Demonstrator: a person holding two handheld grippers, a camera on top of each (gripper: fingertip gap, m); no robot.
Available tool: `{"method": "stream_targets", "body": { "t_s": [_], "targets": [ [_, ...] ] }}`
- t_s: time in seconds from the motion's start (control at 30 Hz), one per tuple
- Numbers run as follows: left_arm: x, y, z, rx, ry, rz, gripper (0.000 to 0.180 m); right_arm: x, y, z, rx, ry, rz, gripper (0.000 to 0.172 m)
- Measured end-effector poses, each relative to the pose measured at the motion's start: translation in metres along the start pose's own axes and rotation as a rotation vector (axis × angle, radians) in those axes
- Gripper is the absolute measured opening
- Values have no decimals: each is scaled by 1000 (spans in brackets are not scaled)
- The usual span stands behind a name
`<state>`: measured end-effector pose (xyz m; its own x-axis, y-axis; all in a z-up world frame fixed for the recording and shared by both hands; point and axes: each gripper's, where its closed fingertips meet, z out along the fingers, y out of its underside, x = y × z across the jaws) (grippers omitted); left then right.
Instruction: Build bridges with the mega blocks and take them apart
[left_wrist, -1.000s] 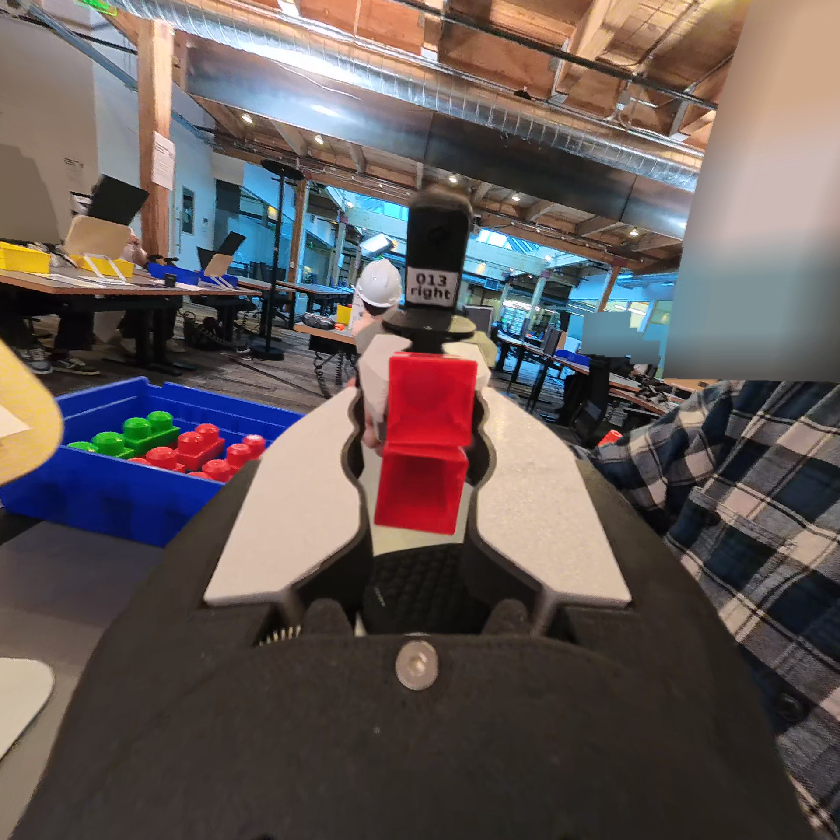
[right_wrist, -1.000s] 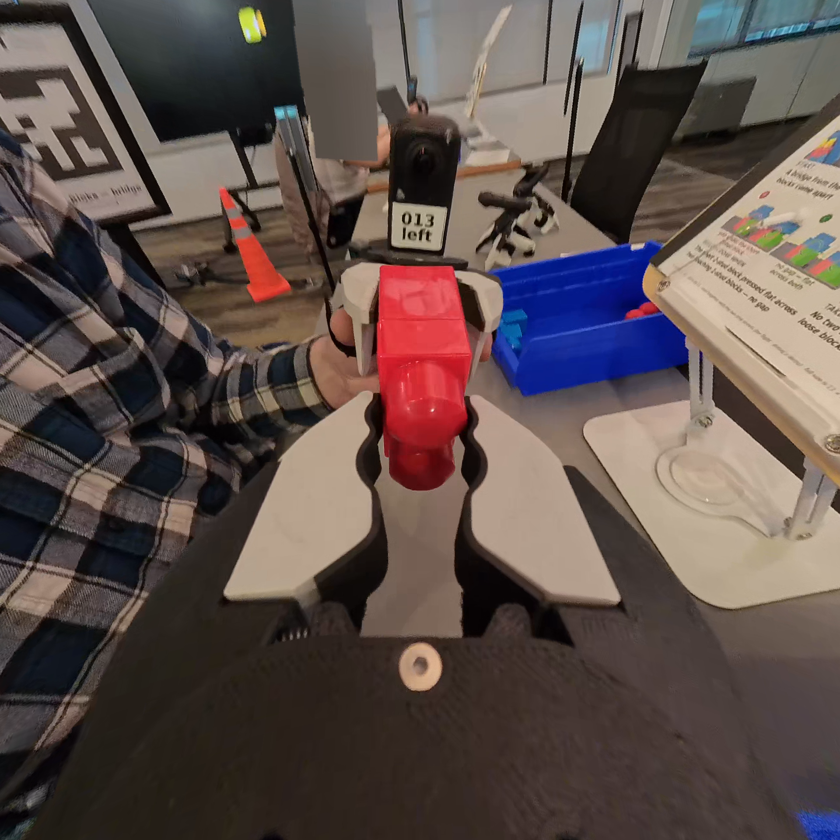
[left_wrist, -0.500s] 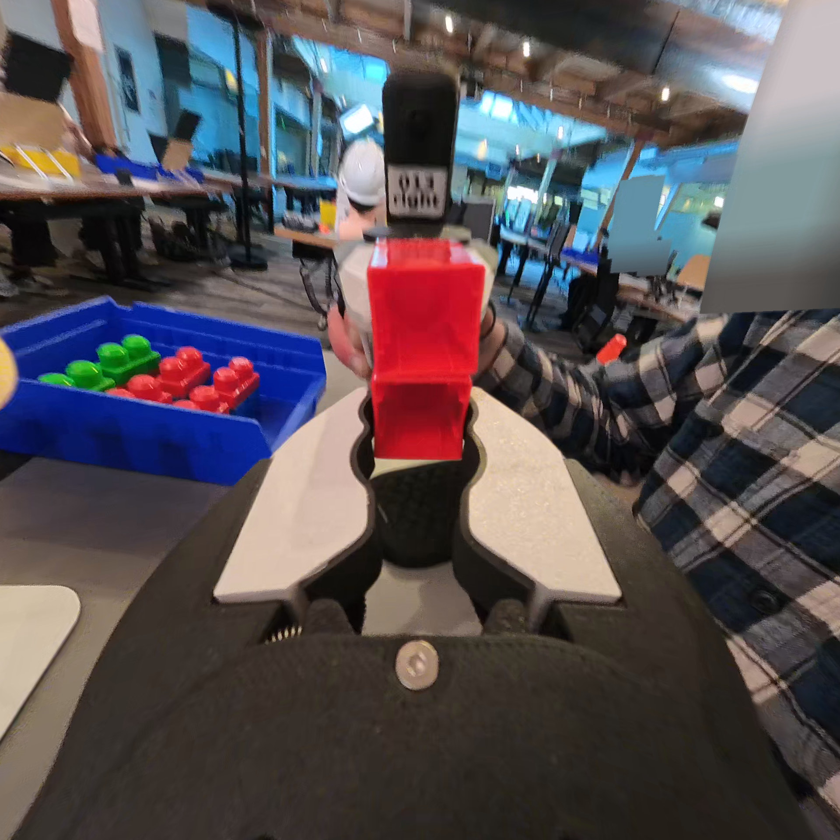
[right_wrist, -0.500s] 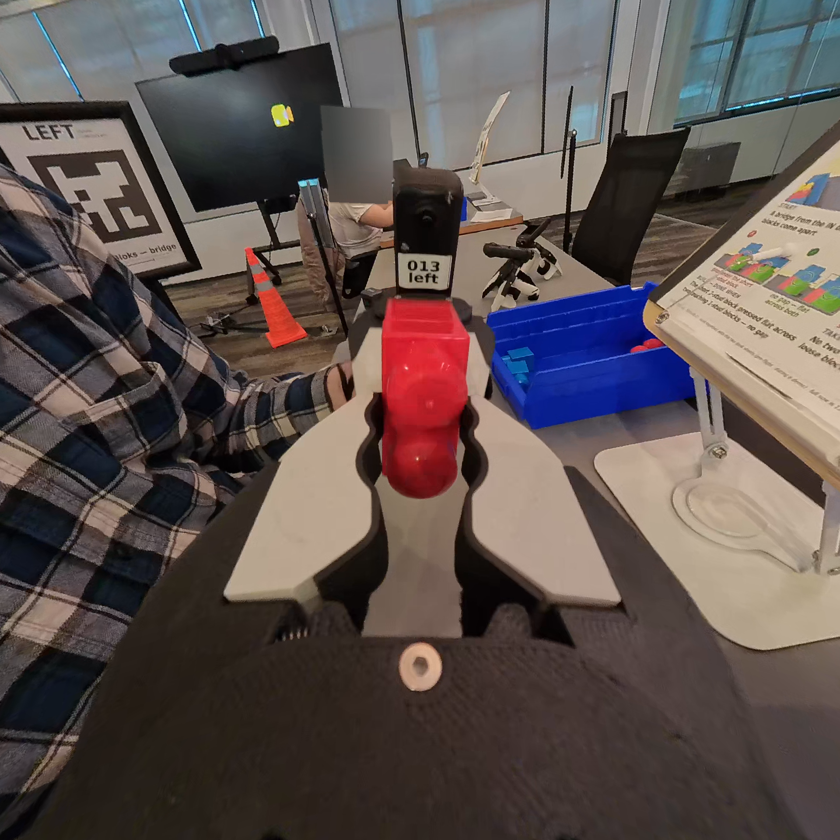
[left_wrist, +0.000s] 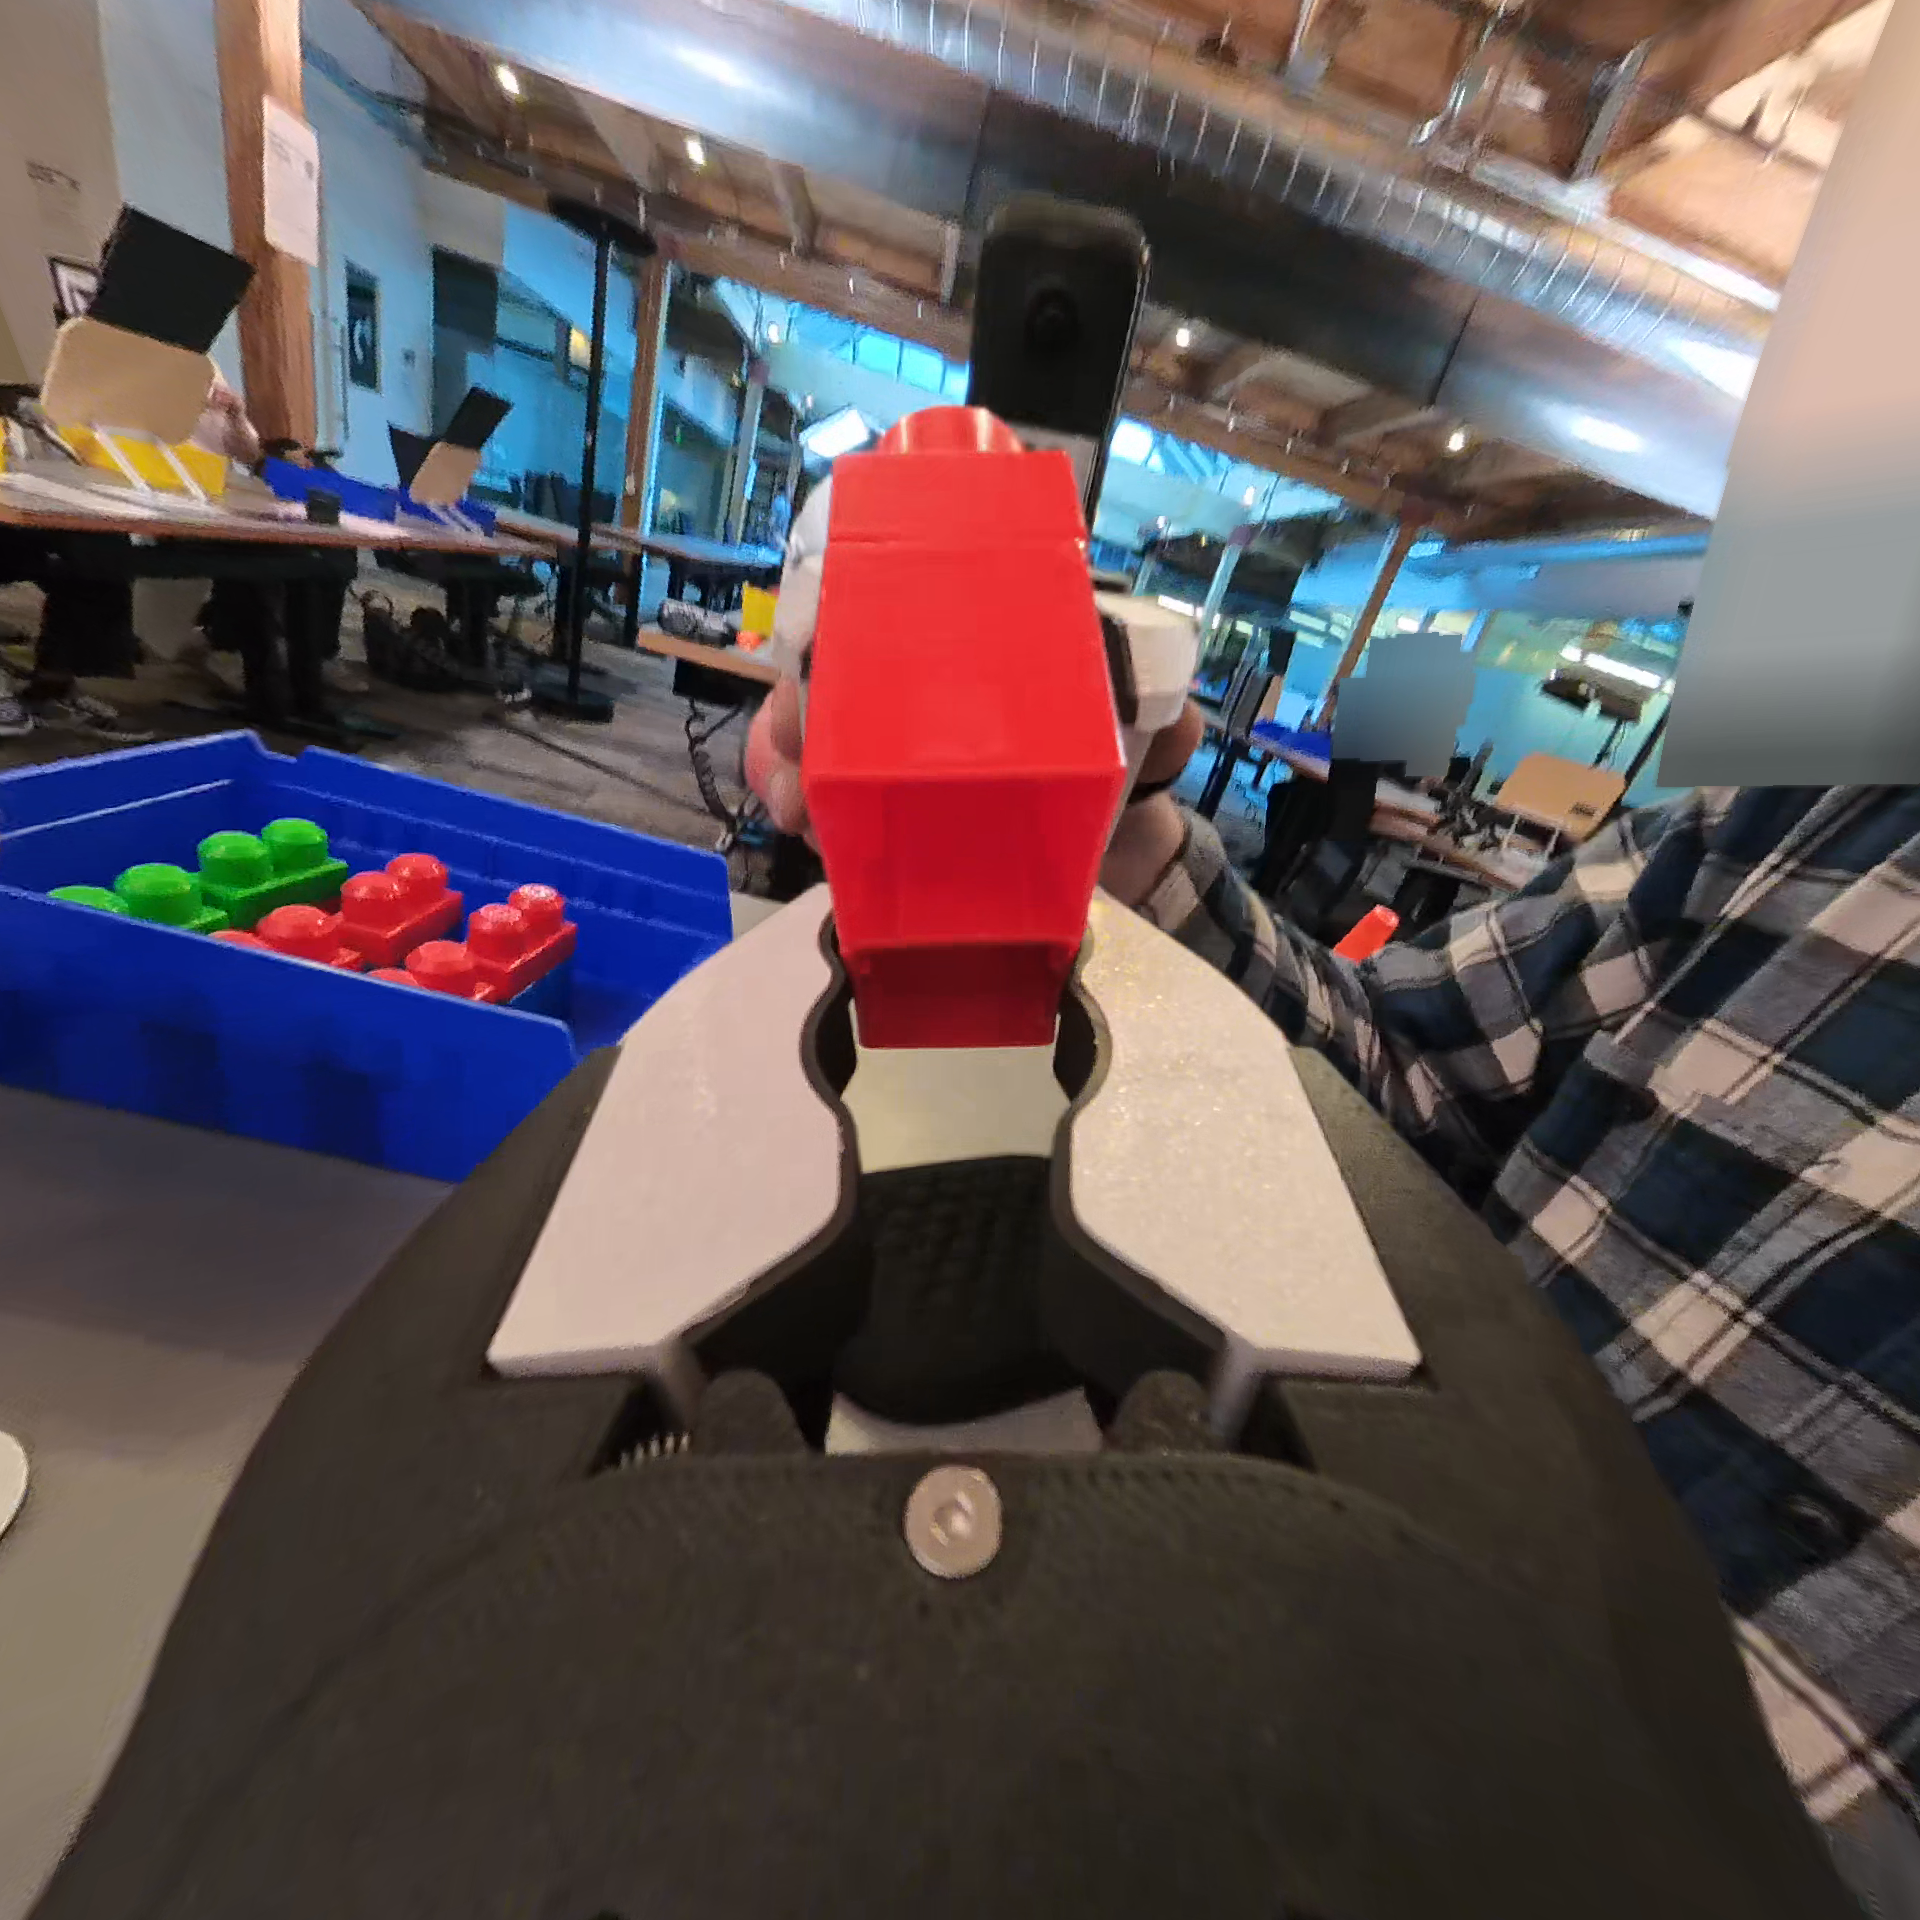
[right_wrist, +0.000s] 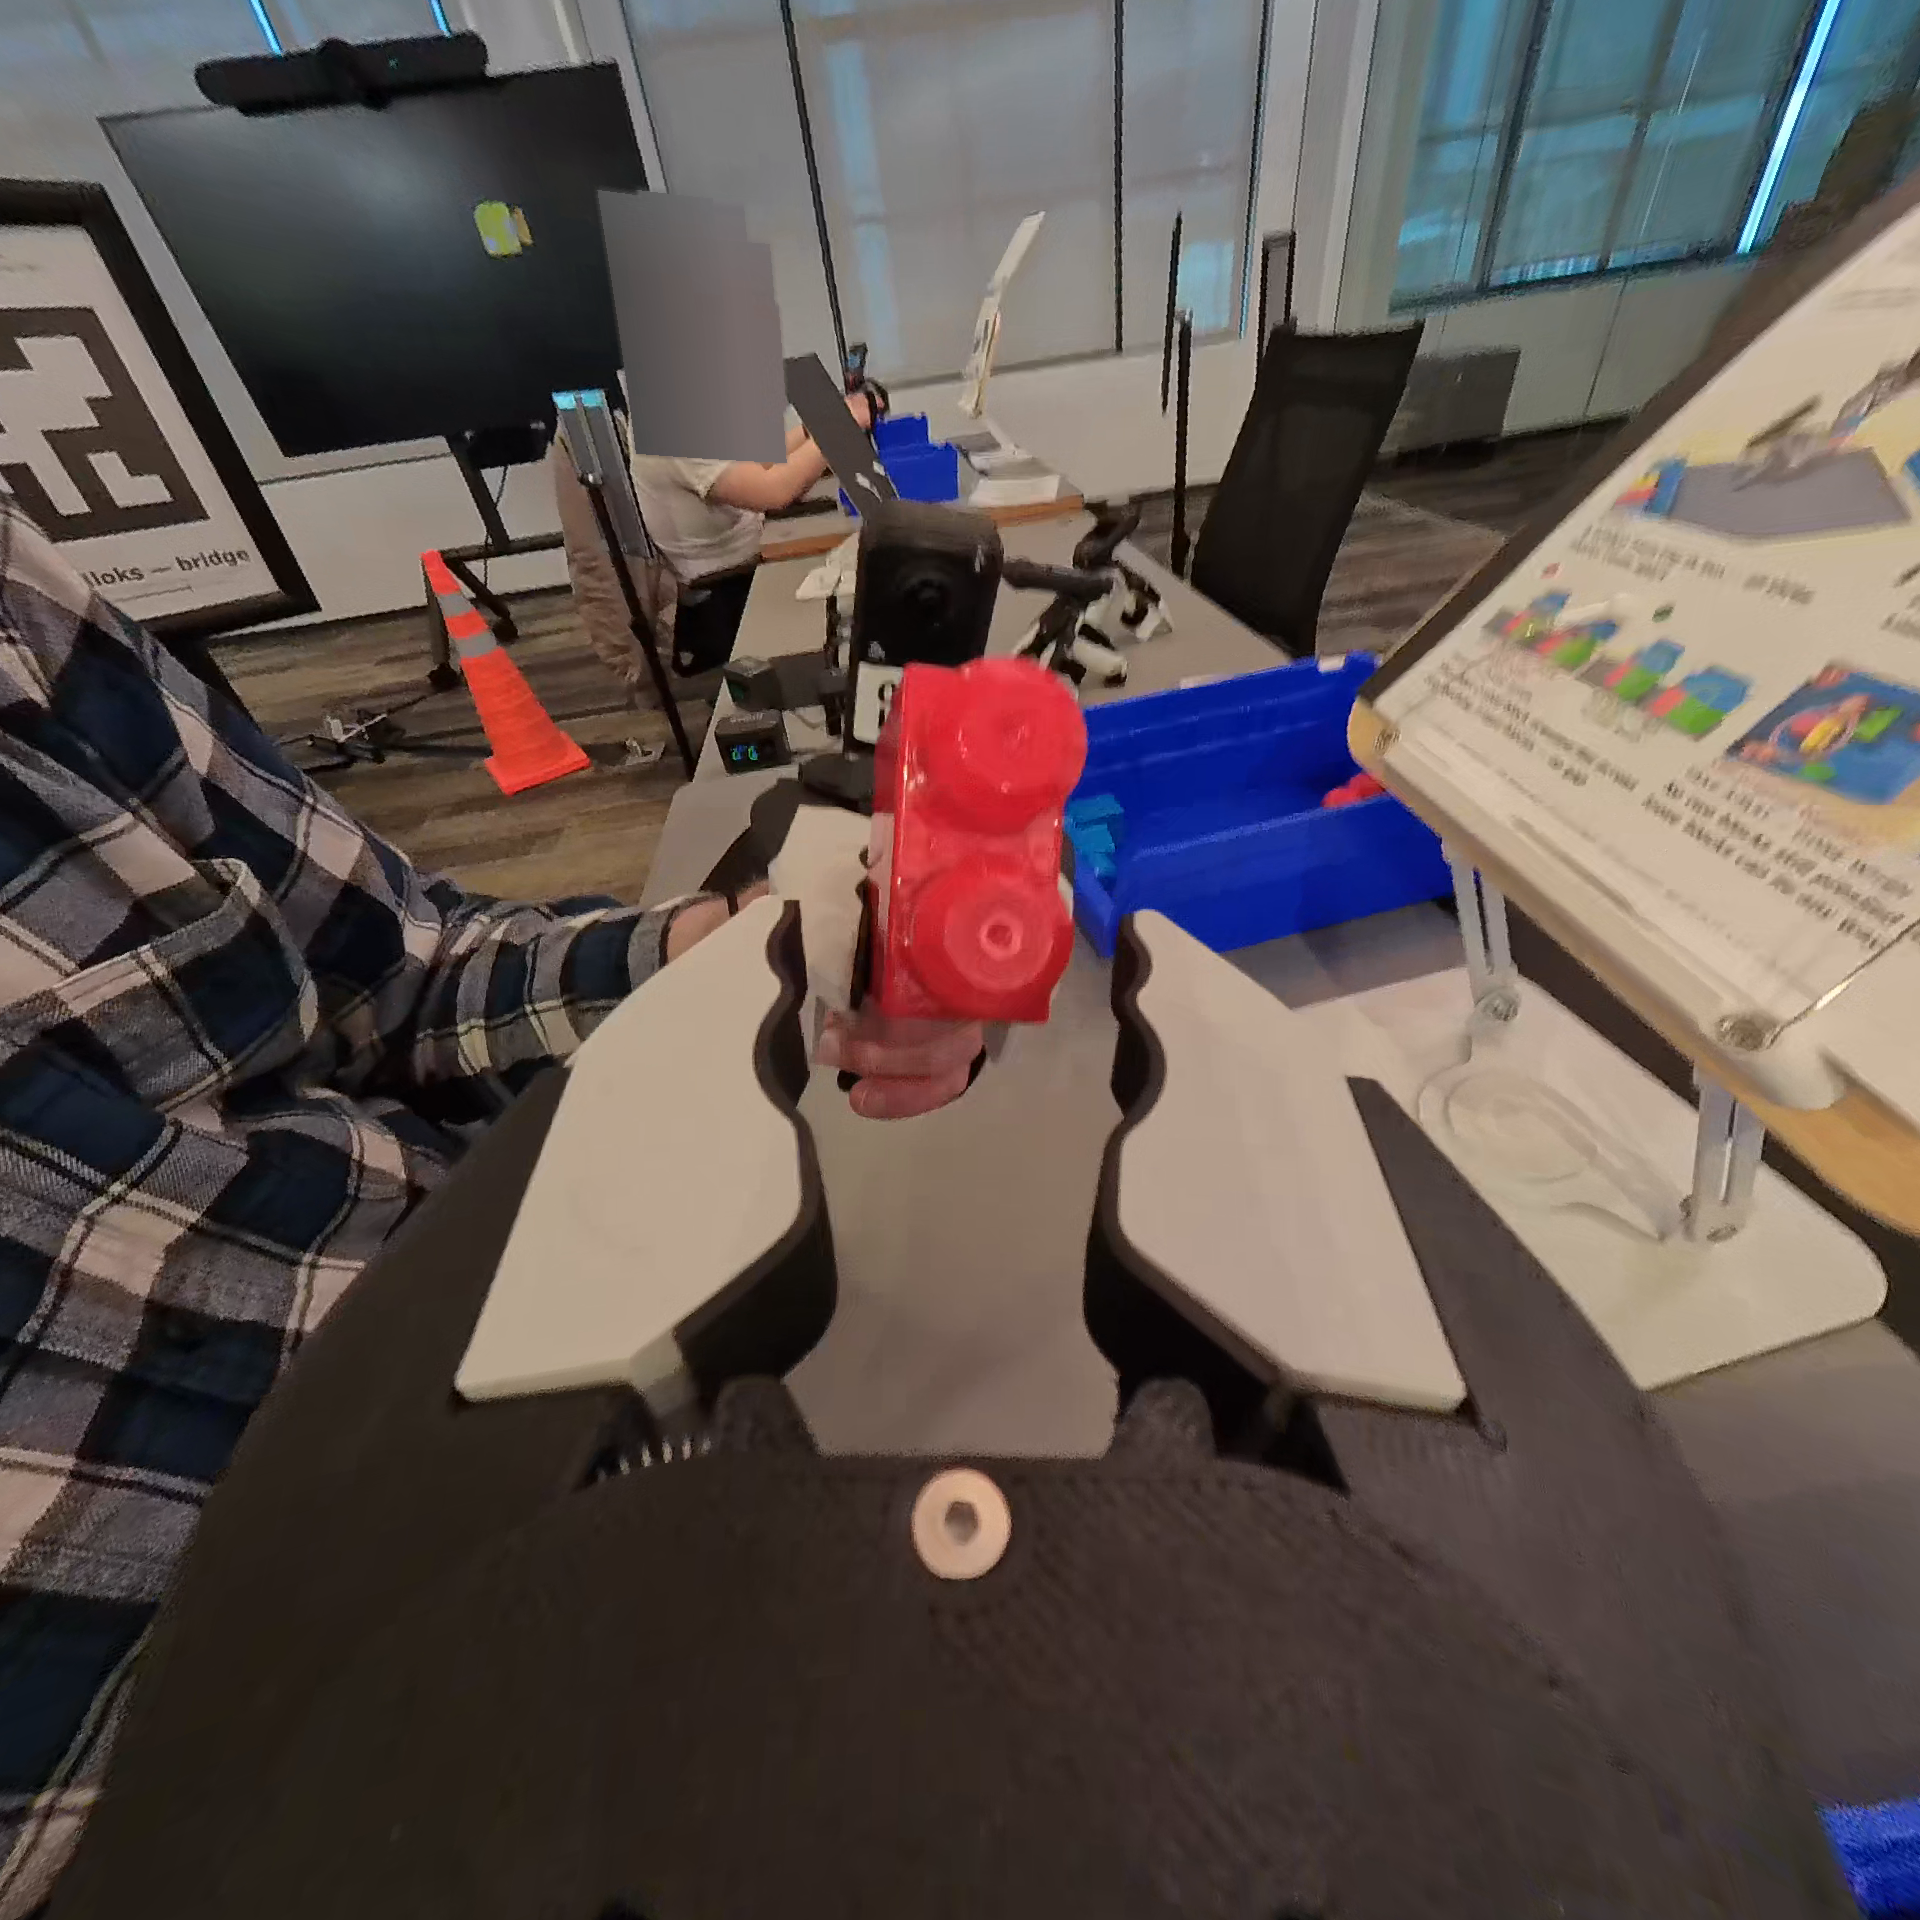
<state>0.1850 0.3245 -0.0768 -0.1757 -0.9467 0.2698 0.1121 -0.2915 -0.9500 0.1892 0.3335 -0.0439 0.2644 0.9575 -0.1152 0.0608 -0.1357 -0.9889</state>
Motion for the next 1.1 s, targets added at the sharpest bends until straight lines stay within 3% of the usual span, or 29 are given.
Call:
{"method": "stream_targets", "body": {
  "t_s": [0.13, 0.27, 0.37, 0.53, 0.63, 0.73, 0.77, 0.8, 0.87, 0.93, 1.0, 1.1],
  "targets": [
    [2, 5, 7, -6, 22, -12, 35, -5, 14, 9, -32, -47, 46, 37],
    [4, 3, 9, 38, 43, -46, 38, -3, 16, 5, -81, -62, 61, 37],
    [-6, -1, -10, 24, -22, -19, 46, 4, 27, -6, -249, -61, 24, 37],
    [-6, -1, -9, -192, -73, 98, 53, 2, 47, -10, -572, -160, -21, 37],
    [-4, 16, 4, -289, -25, 73, 42, -1, 49, -5, -676, -204, -50, 37],
    [-9, 12, 6, -205, -30, 25, 36, 4, 42, 2, -657, -193, -84, 37],
    [-12, 8, 4, -164, -33, -14, 36, 11, 36, 5, -626, -141, -114, 41],
    [-19, 4, 2, -124, -67, -52, 36, 22, 27, 8, -580, -54, -190, 64],
    [-28, -3, -4, -58, -85, -145, 36, 34, 11, 6, -524, 119, -420, 86],
    [-35, -6, -6, -26, -102, -211, 36, 38, 7, 5, -571, 278, -700, 107],
    [-36, -6, -3, -31, -94, -239, 36, 37, 20, 9, -674, 337, -898, 121],
    [-36, -9, 5, -43, -100, -248, 36, 40, 39, 21, -758, 357, -982, 120]
  ]
}}
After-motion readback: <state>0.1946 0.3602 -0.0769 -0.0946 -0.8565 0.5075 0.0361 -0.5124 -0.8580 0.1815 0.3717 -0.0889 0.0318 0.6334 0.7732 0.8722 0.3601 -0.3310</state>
